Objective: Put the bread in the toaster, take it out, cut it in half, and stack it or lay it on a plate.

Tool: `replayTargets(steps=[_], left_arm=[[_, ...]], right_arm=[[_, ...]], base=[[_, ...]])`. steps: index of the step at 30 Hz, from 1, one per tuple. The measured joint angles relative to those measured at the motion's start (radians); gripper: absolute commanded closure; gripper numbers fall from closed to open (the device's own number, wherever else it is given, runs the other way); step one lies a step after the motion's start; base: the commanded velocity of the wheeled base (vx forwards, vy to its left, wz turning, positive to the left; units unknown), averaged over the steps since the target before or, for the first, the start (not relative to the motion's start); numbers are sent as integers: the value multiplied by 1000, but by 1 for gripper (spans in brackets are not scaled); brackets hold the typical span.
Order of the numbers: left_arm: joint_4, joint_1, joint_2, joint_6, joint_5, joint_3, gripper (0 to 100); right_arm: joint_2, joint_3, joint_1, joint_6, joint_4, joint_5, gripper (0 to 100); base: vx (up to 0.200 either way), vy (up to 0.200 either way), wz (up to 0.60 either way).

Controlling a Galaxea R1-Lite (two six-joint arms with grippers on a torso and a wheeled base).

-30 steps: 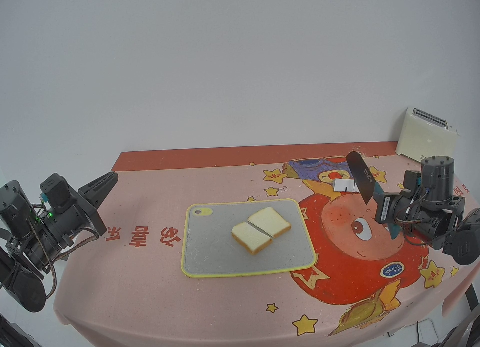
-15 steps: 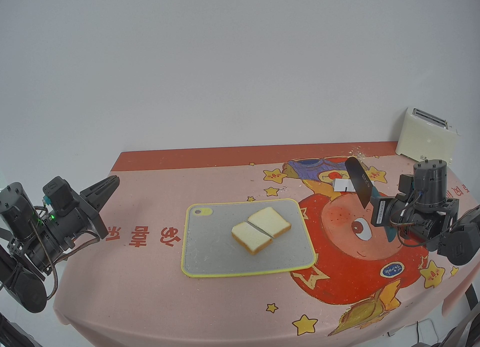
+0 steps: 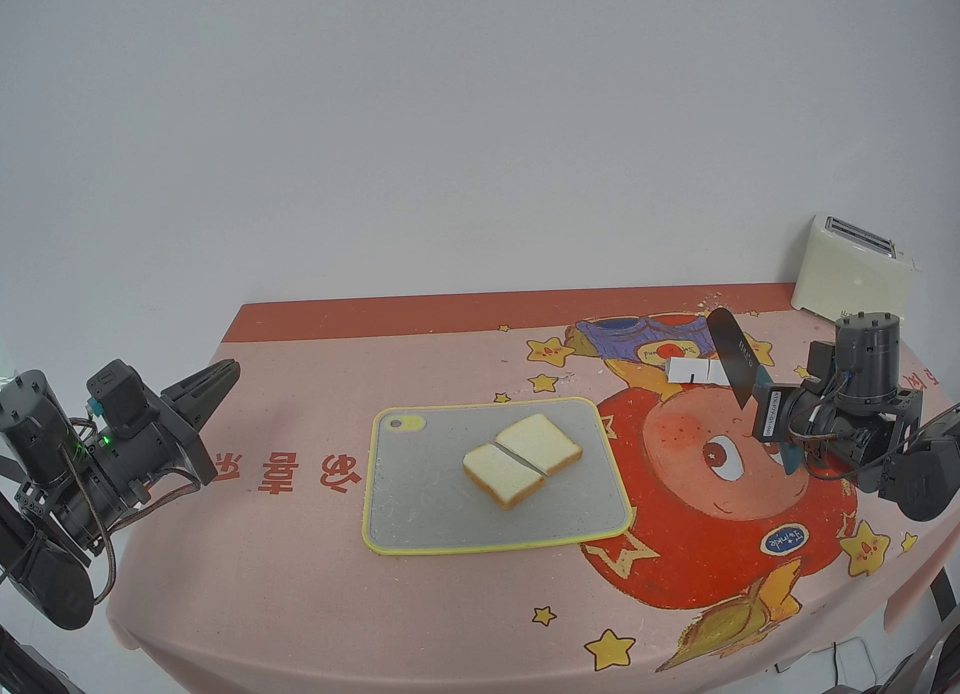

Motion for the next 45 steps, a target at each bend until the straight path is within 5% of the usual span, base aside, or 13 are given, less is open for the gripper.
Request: replayTargets(steps=[45], left_arm=[[0,2,0,3,-6,7,100]], right_arm=[[35,2,14,-7,2,13,100]], base=[[0,0,0]])
